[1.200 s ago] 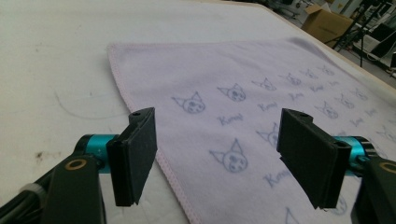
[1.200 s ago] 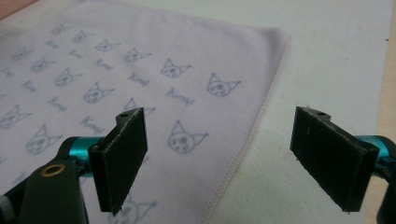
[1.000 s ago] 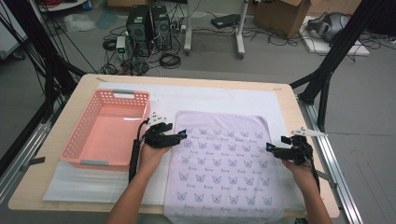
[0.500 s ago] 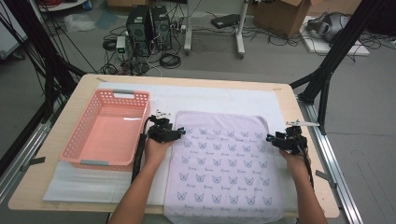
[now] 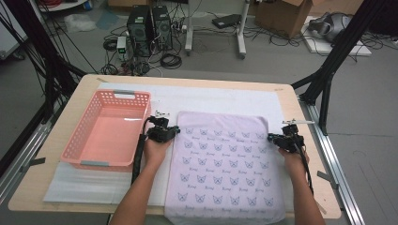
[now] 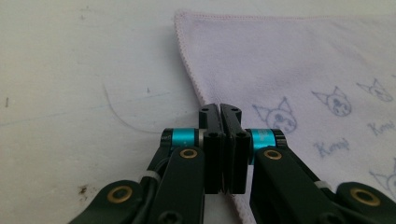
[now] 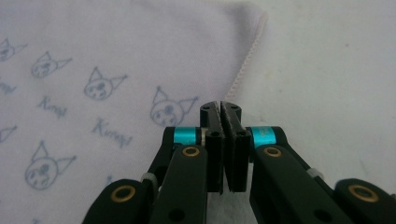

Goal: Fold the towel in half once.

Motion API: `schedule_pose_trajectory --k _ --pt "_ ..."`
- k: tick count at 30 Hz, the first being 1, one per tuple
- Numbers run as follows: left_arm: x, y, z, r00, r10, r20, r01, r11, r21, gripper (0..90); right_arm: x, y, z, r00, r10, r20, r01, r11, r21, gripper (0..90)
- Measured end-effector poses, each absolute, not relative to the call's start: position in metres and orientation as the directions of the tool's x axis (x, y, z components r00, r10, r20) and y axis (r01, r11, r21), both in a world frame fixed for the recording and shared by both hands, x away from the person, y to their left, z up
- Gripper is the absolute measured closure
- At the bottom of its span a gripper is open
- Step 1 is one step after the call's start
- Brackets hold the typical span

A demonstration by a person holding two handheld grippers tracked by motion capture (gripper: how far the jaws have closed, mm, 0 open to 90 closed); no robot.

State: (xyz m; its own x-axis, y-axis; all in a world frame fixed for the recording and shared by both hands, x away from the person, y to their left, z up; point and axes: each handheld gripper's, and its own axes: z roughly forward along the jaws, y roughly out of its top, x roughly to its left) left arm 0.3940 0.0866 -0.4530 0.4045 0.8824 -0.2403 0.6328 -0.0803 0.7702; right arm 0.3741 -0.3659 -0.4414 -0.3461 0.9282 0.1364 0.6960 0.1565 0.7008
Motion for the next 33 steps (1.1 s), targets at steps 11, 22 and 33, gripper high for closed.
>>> schedule_pose_trajectory --k 11,22,33 --pt "0.378 0.097 -0.429 0.428 0.872 -0.240 0.577 -0.059 0.814 88.4 0.360 -0.373 -0.423 -0.341 0.922 0.184 0.617 0.072 0.784 88.8" --pt "0.342 0.095 -0.404 0.500 0.827 -0.259 0.512 -0.041 0.858 88.3 0.324 -0.379 -0.400 -0.404 0.896 0.184 0.565 0.086 0.821 88.7" --pt "0.299 0.113 -0.415 0.538 0.802 -0.258 0.499 -0.057 0.865 88.3 0.272 -0.378 -0.400 -0.448 0.879 0.164 0.547 0.124 0.828 88.6"
